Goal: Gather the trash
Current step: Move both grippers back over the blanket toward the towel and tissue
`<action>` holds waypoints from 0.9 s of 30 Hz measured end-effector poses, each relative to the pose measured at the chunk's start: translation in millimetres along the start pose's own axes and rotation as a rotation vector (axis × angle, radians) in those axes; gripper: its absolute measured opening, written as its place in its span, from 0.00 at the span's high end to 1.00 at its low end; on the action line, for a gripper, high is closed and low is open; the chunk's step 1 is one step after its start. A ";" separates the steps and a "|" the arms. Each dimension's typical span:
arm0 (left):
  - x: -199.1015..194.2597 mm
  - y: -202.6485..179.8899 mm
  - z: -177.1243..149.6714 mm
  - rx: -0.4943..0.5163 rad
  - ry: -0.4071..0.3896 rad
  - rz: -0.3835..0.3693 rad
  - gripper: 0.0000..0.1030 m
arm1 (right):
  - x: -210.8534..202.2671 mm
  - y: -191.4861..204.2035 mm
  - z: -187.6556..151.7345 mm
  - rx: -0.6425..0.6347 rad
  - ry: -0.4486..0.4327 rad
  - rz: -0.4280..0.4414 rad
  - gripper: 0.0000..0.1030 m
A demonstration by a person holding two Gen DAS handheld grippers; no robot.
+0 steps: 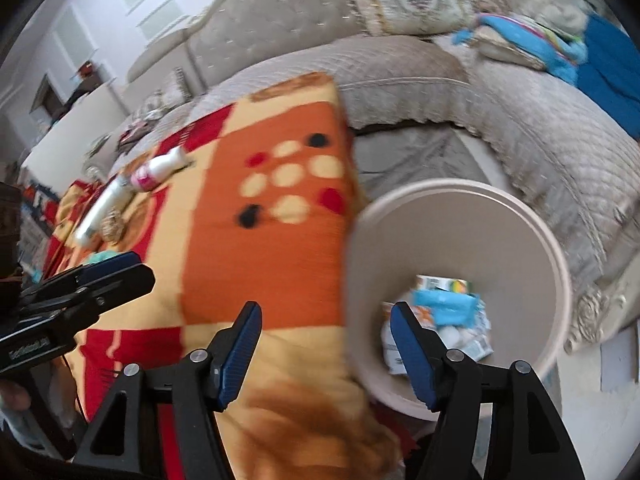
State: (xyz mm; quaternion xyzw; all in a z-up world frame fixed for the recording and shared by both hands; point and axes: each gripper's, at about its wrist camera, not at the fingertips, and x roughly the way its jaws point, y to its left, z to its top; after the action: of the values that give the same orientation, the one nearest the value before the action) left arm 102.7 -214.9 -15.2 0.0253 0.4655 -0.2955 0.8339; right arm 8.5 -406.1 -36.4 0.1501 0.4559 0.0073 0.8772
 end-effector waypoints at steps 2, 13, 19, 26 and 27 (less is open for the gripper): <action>-10.3 29.9 -2.8 -0.038 -0.002 0.034 0.47 | 6.3 16.6 3.8 -0.027 0.013 0.031 0.37; -59.7 162.8 -33.4 -0.233 0.000 0.189 0.47 | 66.4 148.8 18.7 -0.285 0.126 0.254 0.37; -75.7 204.4 -51.7 -0.300 0.020 0.249 0.47 | 104.1 217.3 27.5 -0.459 0.184 0.337 0.37; -54.1 227.8 -65.8 -0.333 0.096 0.285 0.47 | 123.4 261.2 36.9 -0.619 0.190 0.342 0.33; -49.8 229.9 -66.1 -0.336 0.103 0.289 0.47 | 125.7 262.7 37.8 -0.619 0.192 0.341 0.33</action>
State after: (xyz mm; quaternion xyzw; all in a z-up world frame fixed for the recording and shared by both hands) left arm 151.6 19.0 -66.7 -0.0325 0.5417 -0.0895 0.8351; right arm 144.8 -146.2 -45.3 -0.0502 0.4809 0.3051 0.8204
